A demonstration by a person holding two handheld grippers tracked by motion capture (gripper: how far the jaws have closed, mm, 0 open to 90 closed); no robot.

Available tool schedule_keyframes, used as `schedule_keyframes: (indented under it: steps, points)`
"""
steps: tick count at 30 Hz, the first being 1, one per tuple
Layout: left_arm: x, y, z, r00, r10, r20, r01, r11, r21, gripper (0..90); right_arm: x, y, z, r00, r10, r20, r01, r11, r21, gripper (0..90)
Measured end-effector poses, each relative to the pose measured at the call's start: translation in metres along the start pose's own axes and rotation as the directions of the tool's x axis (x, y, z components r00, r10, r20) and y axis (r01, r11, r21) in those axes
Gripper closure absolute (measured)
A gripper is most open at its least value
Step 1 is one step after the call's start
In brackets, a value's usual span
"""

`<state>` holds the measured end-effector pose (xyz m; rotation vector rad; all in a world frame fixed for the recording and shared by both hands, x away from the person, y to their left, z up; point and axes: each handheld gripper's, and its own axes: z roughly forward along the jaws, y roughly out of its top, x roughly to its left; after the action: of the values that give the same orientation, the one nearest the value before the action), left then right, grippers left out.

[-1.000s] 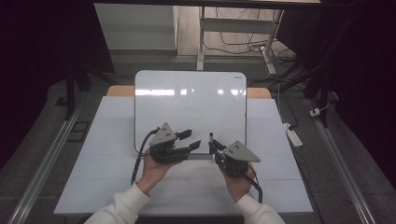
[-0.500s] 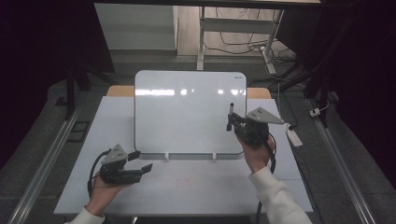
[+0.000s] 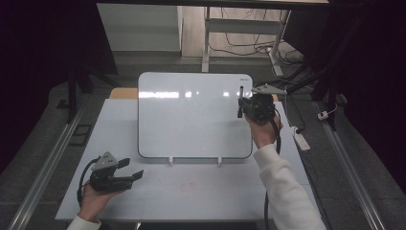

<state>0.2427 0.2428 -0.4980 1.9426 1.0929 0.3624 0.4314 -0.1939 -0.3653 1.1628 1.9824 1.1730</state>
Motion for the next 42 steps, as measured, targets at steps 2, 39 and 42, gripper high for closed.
schedule_keyframes:
  steps: [2, 39, 42]
  points:
    - [0.001, -0.001, 0.0, 1.0, -0.002, 0.001, 0.002, 1.0, 0.001, 27.7, -0.005, 0.004, 0.007, 0.9997, 0.019, 0.013, -0.019, 1.0, 0.01, 81.0]
    - [0.007, -0.004, 0.0, 1.0, -0.001, -0.01, 0.001, 0.9999, -0.014, 27.9, -0.013, -0.028, -0.007, 0.9896, -0.096, -0.107, 0.086, 0.992, -0.093, 53.8]
    - [0.007, -0.003, 0.002, 0.9999, 0.01, -0.013, -0.01, 0.9998, -0.018, 27.8, -0.011, -0.05, -0.026, 0.9801, -0.124, -0.155, 0.106, 0.987, -0.119, 51.5]
